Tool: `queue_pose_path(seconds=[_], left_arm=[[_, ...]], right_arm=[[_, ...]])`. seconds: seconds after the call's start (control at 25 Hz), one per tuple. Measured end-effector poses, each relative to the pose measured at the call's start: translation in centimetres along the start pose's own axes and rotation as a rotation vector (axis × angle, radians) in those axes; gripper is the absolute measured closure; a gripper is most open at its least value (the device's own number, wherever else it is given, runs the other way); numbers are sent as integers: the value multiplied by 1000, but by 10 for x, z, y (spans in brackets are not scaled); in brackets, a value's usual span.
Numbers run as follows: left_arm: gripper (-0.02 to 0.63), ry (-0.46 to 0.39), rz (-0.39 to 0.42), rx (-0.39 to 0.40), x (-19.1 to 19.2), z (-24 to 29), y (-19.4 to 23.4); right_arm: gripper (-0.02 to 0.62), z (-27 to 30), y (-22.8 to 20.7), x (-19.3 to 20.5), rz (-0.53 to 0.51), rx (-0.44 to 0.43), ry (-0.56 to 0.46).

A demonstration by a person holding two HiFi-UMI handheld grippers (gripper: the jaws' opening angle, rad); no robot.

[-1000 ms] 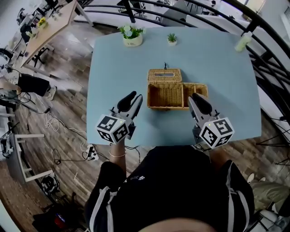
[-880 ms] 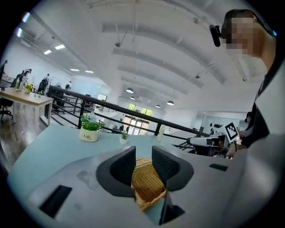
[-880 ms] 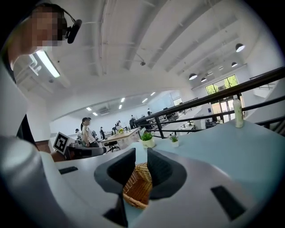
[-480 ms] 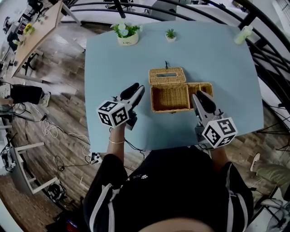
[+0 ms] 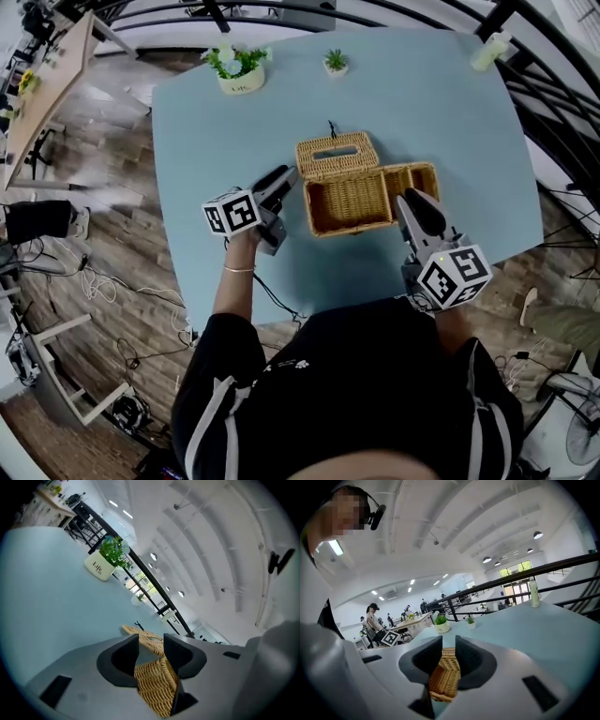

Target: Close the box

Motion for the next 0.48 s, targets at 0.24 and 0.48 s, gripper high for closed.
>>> queue_pose_path(seconds=[0.24,0.48], left_arm=[[445,-58,-178,84,5,12,22],[445,-90,-305,146,9,25,38]], right_arm=[[509,3,-1,1,14,39,12],[509,8,2,1,20,56,10]])
Point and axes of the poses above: the fingertips, and each gripper's own axes: z forward along the fingers, y to its left, x out of its underside, the point moved 10 cm from there along -z, backward along the fingers, and after that the axes turned 12 degrees about x, right-handed, at the moved point
